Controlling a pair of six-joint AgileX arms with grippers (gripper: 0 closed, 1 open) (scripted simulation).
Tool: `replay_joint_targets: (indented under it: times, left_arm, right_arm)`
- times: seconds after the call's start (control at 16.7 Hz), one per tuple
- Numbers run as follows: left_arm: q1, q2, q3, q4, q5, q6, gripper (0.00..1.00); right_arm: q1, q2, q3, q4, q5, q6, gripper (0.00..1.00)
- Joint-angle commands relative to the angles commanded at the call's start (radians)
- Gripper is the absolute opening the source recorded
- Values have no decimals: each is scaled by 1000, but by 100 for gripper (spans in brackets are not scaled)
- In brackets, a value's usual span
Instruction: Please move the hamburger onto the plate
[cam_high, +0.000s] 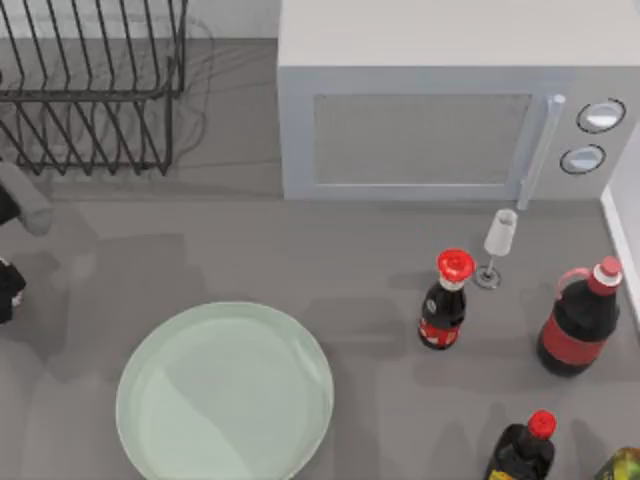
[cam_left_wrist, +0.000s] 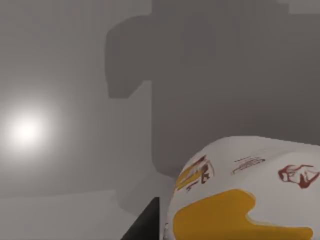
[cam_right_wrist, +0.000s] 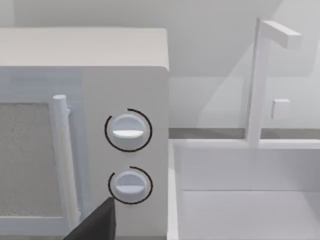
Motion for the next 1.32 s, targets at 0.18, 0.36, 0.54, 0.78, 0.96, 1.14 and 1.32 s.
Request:
replay_joint_targets:
  times: [0.18,0.36,0.54,0.78,0.96,1.14,1.32]
  left_arm:
    - [-4,-44,87,-151,0,2,0]
    - [-5,-95,169,-270,0,-1,0]
    - [-4,-113,195,-299,0,-4,0]
    - [-9,-110,192,-297,-1,-11,0]
    - [-64,-117,191,-304,-8,-99,0]
    - [-170,-126,189,-318,-20,-280,0]
    - [-304,-132,180,-336,-34,-555,0]
  right_arm:
    - [0,0,0,0,0,0,100]
    - [0,0,0,0,0,0,100]
    - [0,0,0,0,0,0,100]
    - [0,0,0,0,0,0,100]
    - [0,0,0,0,0,0,100]
    - [0,0,0,0,0,0,100]
    - [0,0,0,0,0,0,100]
